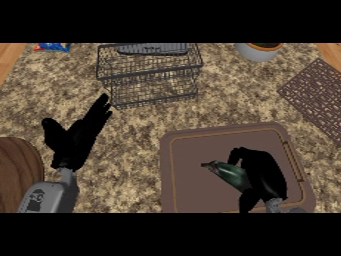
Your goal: Pick the eggplant from the tray and place it in the tiered basket
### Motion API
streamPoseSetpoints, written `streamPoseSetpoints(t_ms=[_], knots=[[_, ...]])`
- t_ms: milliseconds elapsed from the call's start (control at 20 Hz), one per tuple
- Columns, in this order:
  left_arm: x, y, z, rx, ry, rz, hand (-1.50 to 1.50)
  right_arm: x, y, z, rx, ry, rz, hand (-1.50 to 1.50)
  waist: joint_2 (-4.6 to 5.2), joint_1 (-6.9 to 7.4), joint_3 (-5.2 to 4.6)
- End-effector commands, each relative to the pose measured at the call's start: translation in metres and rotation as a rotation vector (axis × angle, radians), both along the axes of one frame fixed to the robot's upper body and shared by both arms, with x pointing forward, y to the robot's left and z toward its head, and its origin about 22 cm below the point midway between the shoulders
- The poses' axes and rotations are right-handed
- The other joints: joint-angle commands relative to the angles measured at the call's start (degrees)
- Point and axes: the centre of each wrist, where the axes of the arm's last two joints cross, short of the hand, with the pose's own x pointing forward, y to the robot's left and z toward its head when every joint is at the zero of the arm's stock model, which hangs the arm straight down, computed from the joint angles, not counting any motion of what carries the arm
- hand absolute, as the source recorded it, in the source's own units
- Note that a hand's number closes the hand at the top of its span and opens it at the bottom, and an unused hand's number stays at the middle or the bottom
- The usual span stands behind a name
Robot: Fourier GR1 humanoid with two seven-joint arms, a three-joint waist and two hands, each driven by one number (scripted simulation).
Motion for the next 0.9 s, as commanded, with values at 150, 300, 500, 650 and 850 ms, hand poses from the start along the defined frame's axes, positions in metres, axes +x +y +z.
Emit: streamPoseSetpoints(t_ms=[150,300,500,650,850], knots=[[-0.003,-0.011,0.005,-0.015,0.005,0.001,0.00,0.014,0.036,-0.001,-0.109,0.067,-0.240,1.50,1.02,0.63,1.48],[0.000,0.014,0.008,-0.003,-0.006,0.003,0.00,0.006,0.047,0.034,-0.038,0.039,-0.265,1.50,0.94,0.07,1.46],[0.025,0.004,0.020,0.003,-0.006,0.021,0.00,-0.002,0.067,0.065,0.141,-0.060,-0.287,1.50,1.01,-0.62,1.48],[0.004,0.021,0.008,0.014,0.006,0.009,0.00,-0.026,0.068,0.110,0.232,-0.142,-0.316,1.50,0.70,-0.43,1.44],[-0.005,0.016,0.005,-0.012,0.017,0.010,0.00,-0.037,0.062,0.163,0.274,-0.285,-0.296,1.50,0.76,-0.13,1.45]])
